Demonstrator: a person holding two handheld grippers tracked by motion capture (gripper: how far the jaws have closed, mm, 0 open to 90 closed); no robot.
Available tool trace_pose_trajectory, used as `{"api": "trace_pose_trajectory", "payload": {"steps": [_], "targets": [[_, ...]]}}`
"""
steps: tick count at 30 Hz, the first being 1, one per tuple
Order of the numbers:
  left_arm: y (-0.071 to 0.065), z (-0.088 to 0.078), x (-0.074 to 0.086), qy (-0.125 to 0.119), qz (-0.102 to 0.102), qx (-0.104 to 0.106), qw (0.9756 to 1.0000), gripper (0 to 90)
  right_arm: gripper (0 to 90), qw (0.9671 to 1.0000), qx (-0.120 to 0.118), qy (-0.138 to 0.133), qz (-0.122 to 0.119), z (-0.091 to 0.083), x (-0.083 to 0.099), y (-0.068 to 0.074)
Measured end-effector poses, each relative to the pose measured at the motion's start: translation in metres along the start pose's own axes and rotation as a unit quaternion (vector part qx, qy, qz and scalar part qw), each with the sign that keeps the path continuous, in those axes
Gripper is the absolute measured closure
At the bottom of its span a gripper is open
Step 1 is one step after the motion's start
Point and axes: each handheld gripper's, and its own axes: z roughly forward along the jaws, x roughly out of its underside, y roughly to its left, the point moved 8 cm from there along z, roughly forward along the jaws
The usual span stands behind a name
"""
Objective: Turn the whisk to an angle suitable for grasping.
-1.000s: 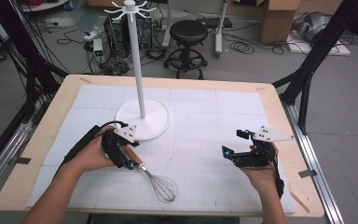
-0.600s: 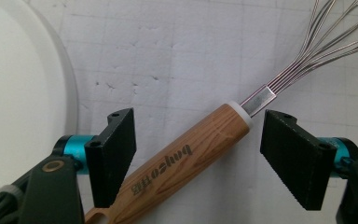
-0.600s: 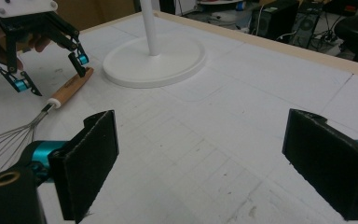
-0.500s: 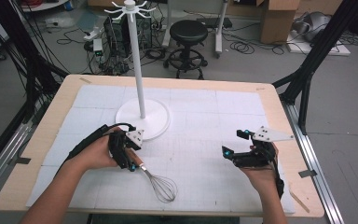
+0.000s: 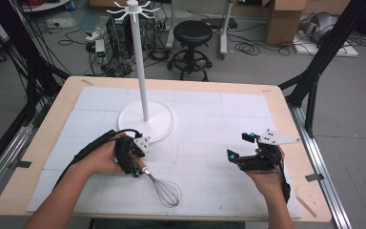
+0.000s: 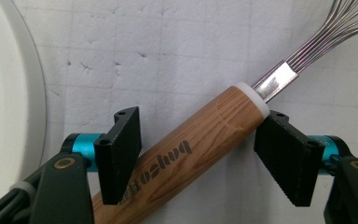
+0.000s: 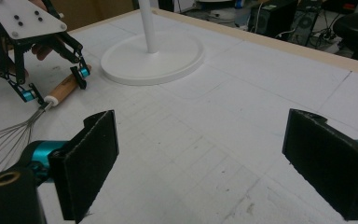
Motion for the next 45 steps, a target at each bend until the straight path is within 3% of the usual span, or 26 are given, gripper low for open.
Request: {"api": "trace_pose_trajectory", "payload": {"steps": [10, 18, 19, 23, 33, 40, 45], "targets": [[-0.001, -0.001, 0.0, 0.0, -0.002, -0.01, 1.0, 39.3, 9.3, 1.0, 0.003, 0.002, -0.002, 0.0, 0.0, 0.0], [-0.012, -0.004, -0.002, 0.007, 0.024, 0.006, 0.9997, 52.1, 9.3, 1.0, 0.003, 0.004, 0.0, 0.0, 0.001, -0.001], [-0.014, -0.003, -0.002, 0.008, 0.021, 0.008, 0.9997, 57.8, 9.3, 1.0, 0.005, 0.004, -0.002, 0.001, 0.001, -0.001], [-0.014, -0.004, -0.002, 0.01, 0.019, 0.006, 0.9997, 65.9, 9.3, 1.0, 0.004, 0.004, -0.002, 0.0, 0.001, 0.0], [-0.021, -0.004, -0.004, 0.002, 0.033, -0.001, 0.9994, 69.3, 9.3, 1.0, 0.005, 0.005, -0.003, 0.001, 0.001, -0.001], [-0.023, -0.004, -0.004, -0.009, 0.028, -0.007, 0.9995, 72.0, 9.3, 1.0, 0.007, 0.005, -0.002, 0.001, 0.002, -0.001], [-0.023, -0.004, -0.003, -0.017, 0.02, 0.004, 0.9997, 70.0, 9.3, 0.9999, 0.005, 0.009, -0.002, 0.003, 0.002, 0.0]]}}
